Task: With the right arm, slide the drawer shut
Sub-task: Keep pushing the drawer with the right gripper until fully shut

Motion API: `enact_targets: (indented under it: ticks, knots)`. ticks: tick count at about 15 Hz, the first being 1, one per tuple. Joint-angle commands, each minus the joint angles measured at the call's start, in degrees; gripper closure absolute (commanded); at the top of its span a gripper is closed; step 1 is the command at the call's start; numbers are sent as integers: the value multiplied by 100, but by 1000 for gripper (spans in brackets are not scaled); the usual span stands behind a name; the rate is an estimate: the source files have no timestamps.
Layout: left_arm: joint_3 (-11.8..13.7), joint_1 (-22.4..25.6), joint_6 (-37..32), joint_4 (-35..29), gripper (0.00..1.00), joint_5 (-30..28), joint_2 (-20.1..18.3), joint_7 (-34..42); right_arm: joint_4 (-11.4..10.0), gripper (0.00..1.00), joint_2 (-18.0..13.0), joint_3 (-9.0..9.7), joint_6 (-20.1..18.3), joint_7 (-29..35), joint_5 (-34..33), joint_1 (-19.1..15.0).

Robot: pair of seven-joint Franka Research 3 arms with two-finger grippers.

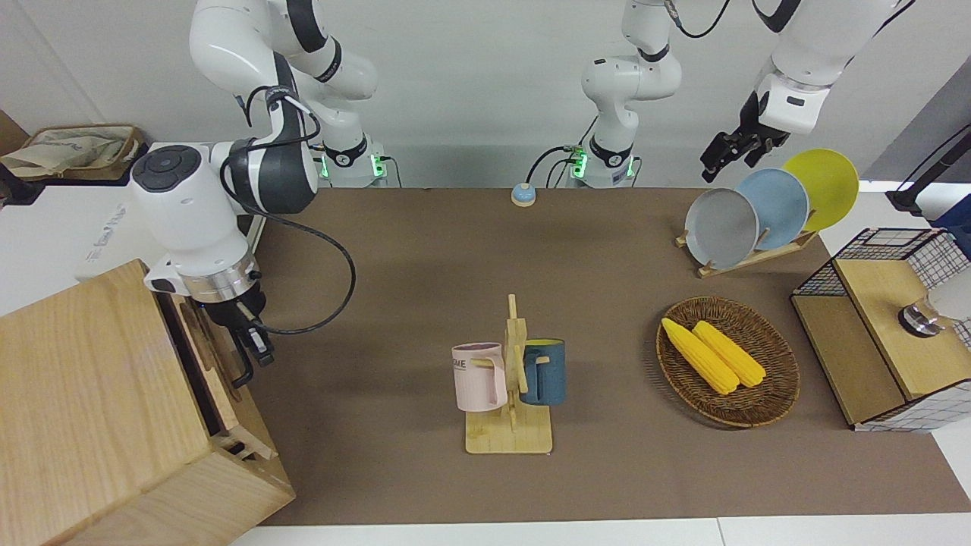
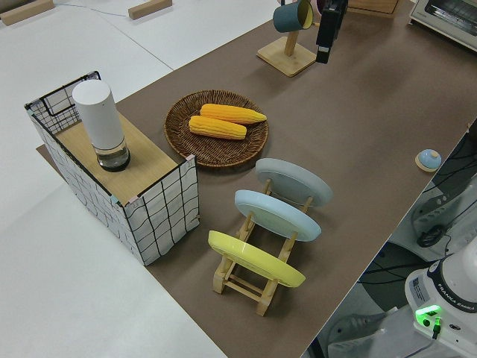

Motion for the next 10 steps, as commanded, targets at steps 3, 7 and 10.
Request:
enact_targets:
  ticks: [3,7,10]
  knots:
    - [29,-24,-12,2,7,-21,-48,55,120,1000,144,91,229,-199,-282,-182]
    - [29,-24,-12,2,7,-21,-48,55,-283,1000,-303,91,45,-364,-265,-50]
    - [29,-24,-12,2,7,-21,-48,55,-837,1000,-866,100,-131,-708,-194,64]
